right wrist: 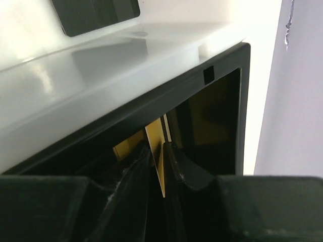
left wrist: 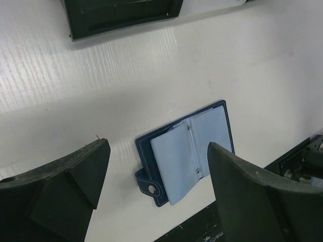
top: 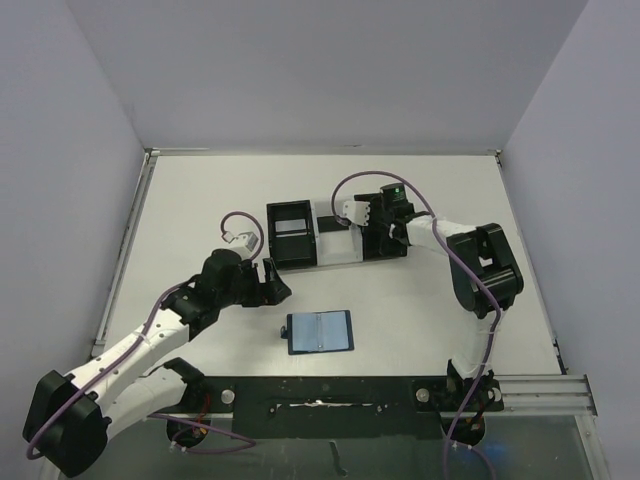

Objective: Take the credit cards out of the card holder

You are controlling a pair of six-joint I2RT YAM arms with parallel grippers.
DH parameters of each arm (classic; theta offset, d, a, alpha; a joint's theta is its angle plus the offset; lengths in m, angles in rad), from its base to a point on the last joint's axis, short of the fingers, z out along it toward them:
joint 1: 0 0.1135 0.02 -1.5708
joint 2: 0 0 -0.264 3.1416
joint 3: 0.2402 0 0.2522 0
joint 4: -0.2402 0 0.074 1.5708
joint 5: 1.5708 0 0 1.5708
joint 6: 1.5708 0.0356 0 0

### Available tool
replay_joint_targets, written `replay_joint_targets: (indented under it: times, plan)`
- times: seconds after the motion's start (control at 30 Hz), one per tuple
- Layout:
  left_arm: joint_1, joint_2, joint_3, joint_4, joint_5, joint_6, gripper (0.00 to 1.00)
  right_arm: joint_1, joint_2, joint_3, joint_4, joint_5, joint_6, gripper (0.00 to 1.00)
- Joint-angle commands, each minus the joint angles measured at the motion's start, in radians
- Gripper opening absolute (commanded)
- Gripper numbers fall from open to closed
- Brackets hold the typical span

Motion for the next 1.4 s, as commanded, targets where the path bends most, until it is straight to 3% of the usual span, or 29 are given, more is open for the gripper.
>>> replay_joint_targets:
  times: [0.0,0.23,0.63,0.9,1.0,1.1,1.17,1.27,1.37]
  plan:
    - [0.007,0.01,0.047,0.066,0.031,0.024,0.78,-0.007,-0.008,0.03,-0.033,-0.049,0.025,0.22]
    - [0.006,0.027,0.052,0.066,0.048,0.031,0.78,-0.019,-0.038,0.04,-0.043,-0.117,0.088,0.37]
    - [0.007,0.01,0.047,0.067,0.076,0.007,0.78,-0.035,-0.108,0.059,-0.073,-0.189,0.17,0.49]
    - [0.007,0.003,0.06,0.071,0.12,-0.009,0.78,-0.039,-0.199,0.055,-0.047,-0.187,0.312,0.57]
    - [0.006,-0.002,0.062,0.072,0.149,-0.024,0.78,-0.039,-0.307,0.033,0.006,-0.179,0.553,0.6]
    - [0.004,-0.005,0.053,0.093,0.217,-0.037,0.78,-0.039,-0.44,-0.056,0.11,-0.072,0.934,0.78]
    - [0.0,-0.003,0.044,0.097,0.241,-0.054,0.77,-0.058,-0.519,-0.09,0.063,0.008,1.245,0.88]
    - [-0.013,0.007,0.044,0.082,0.248,-0.077,0.75,-0.124,-0.594,-0.144,-0.041,-0.184,1.559,0.98]
    - [-0.032,0.033,0.055,0.049,0.246,-0.106,0.75,-0.138,-0.64,-0.224,-0.119,-0.299,1.713,0.98]
